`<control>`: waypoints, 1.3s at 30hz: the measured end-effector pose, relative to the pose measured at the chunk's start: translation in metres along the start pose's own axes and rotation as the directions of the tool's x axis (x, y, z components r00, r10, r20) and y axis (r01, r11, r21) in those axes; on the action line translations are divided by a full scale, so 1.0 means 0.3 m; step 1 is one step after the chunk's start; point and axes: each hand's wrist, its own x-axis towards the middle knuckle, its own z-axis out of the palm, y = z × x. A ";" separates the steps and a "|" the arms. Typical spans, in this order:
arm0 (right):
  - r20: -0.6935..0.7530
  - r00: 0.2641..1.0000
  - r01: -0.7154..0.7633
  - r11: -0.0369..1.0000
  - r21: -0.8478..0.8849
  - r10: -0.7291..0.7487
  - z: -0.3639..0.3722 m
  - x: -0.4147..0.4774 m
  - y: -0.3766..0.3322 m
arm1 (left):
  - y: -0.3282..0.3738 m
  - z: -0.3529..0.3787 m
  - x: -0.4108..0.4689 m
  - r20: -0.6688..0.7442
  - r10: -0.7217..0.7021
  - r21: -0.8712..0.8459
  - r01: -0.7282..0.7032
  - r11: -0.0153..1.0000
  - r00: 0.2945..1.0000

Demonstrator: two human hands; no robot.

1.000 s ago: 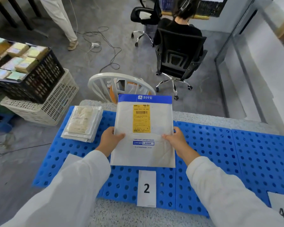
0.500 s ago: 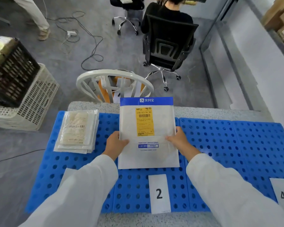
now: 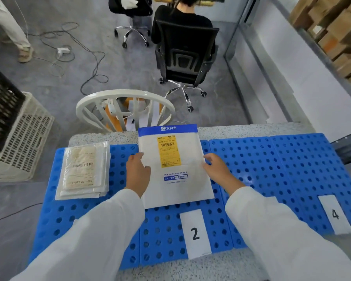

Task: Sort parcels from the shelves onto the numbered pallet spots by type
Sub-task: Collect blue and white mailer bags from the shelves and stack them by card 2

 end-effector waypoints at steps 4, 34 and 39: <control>0.043 0.992 0.125 0.982 -0.144 -0.120 -0.085 -0.081 -0.066 | 0.157 -0.078 -0.004 0.131 0.248 0.186 -0.270 0.945 0.960; -0.605 0.789 -0.040 0.975 -0.217 -0.102 -0.965 -1.504 0.486 | 1.108 0.227 -1.326 0.551 0.805 0.100 -0.976 0.195 0.217; -0.728 0.684 -0.188 0.976 -0.109 0.050 -1.000 -1.862 0.697 | 1.153 0.374 -1.682 0.593 0.805 -0.036 -0.999 0.024 -0.001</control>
